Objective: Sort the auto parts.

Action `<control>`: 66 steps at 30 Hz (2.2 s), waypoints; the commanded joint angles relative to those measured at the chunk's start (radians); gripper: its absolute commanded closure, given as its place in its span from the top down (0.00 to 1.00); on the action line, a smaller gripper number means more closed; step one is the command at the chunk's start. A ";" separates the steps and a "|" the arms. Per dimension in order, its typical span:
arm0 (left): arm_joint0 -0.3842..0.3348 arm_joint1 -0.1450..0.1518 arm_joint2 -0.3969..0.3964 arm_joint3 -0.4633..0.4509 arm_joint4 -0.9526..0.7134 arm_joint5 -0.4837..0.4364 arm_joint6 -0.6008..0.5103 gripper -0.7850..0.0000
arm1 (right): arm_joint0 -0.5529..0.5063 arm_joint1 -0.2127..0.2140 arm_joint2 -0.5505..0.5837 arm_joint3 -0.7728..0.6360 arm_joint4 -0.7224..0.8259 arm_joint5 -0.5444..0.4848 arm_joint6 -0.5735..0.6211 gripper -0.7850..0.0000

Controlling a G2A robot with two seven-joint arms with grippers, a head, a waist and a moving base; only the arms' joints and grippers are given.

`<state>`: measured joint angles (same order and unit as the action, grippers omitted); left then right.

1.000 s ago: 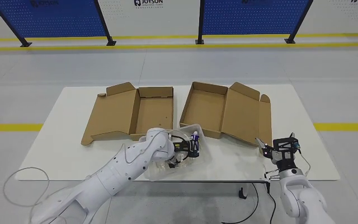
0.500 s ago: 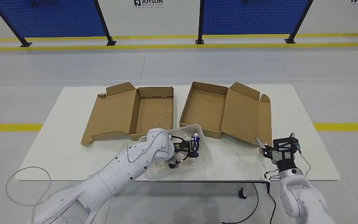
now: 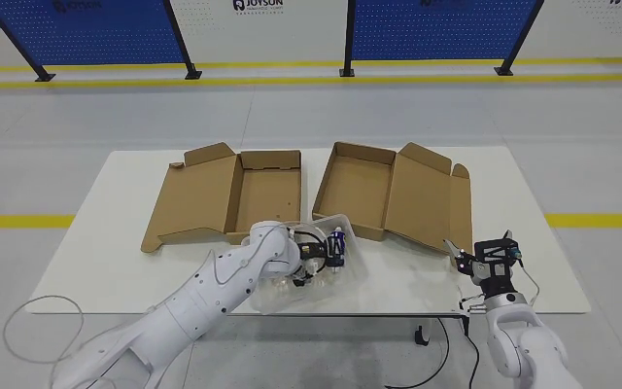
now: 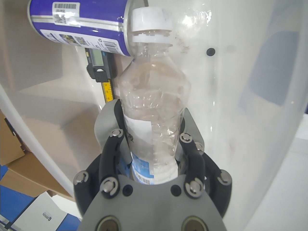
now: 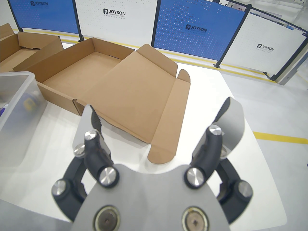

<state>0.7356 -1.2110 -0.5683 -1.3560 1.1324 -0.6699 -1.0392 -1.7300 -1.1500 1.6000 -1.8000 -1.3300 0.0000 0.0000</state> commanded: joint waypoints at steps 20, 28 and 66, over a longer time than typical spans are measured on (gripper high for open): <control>0.136 0.087 -0.236 -0.202 -0.070 -0.057 0.111 0.00 | 0.000 0.000 0.000 0.000 0.000 0.000 0.000 1.00; 0.209 0.119 -0.342 -0.261 -0.201 -0.123 0.191 0.00 | 0.000 0.000 0.000 0.000 0.000 0.000 0.000 1.00; 0.350 0.179 -0.584 -0.282 -0.248 -0.086 0.643 0.00 | 0.000 0.000 0.000 0.000 0.000 0.000 0.000 1.00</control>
<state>1.0744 -1.0318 -1.1437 -1.6349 0.8779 -0.7869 -0.4292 -1.7300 -1.1500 1.6000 -1.8000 -1.3300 0.0000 0.0000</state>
